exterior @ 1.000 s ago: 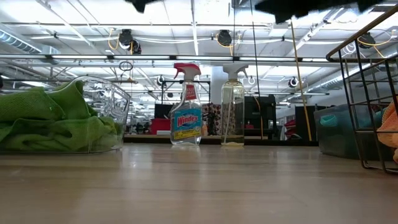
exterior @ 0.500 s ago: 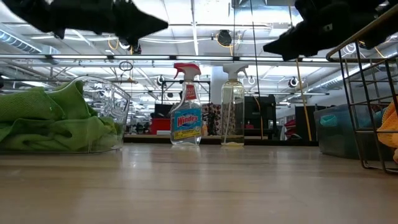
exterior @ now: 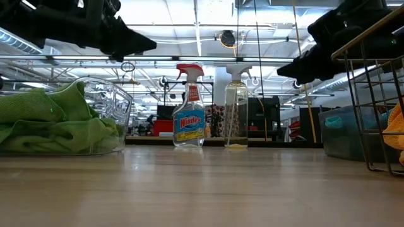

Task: Sort microfiber towel by color & place in baskets
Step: Return to Home Position

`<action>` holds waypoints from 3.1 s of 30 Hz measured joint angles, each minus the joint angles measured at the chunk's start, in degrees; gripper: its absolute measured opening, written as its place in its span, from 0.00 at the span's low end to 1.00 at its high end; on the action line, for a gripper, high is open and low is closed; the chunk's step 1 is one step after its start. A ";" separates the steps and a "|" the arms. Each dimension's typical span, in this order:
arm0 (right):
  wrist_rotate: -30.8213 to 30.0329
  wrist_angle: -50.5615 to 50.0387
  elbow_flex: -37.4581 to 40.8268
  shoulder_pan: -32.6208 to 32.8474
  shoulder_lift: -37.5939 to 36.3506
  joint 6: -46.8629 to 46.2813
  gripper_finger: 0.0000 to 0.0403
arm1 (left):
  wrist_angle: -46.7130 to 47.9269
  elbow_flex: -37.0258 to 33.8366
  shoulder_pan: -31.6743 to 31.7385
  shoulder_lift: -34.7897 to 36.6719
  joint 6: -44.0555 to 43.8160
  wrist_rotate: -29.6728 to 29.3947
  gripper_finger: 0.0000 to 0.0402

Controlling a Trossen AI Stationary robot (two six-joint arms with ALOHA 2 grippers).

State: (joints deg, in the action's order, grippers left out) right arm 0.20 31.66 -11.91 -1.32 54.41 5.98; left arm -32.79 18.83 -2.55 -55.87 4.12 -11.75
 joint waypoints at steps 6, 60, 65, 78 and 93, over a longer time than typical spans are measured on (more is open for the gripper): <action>-2.13 3.01 2.16 0.00 -0.02 -0.80 0.00 | 4.78 0.02 -2.11 2.99 0.74 -3.19 0.03; 4.69 -3.62 11.11 1.11 -21.52 -5.38 0.00 | 22.17 -18.43 -13.01 51.92 3.78 -9.51 0.00; 6.82 -3.54 11.11 1.11 -21.88 -5.29 0.00 | 25.59 -18.46 -9.21 55.78 3.75 -2.80 0.00; 8.93 -8.41 11.11 0.90 -28.03 -5.31 0.00 | 30.18 -18.49 -5.15 55.86 0.95 1.17 0.00; -0.24 -19.76 11.09 0.87 -44.58 -2.18 0.00 | 30.11 -18.51 -5.15 55.86 0.90 -2.27 0.00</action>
State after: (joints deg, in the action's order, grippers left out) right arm -0.04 11.89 -0.82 -0.45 9.83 3.80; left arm -2.68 0.32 -7.70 -0.01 5.02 -14.02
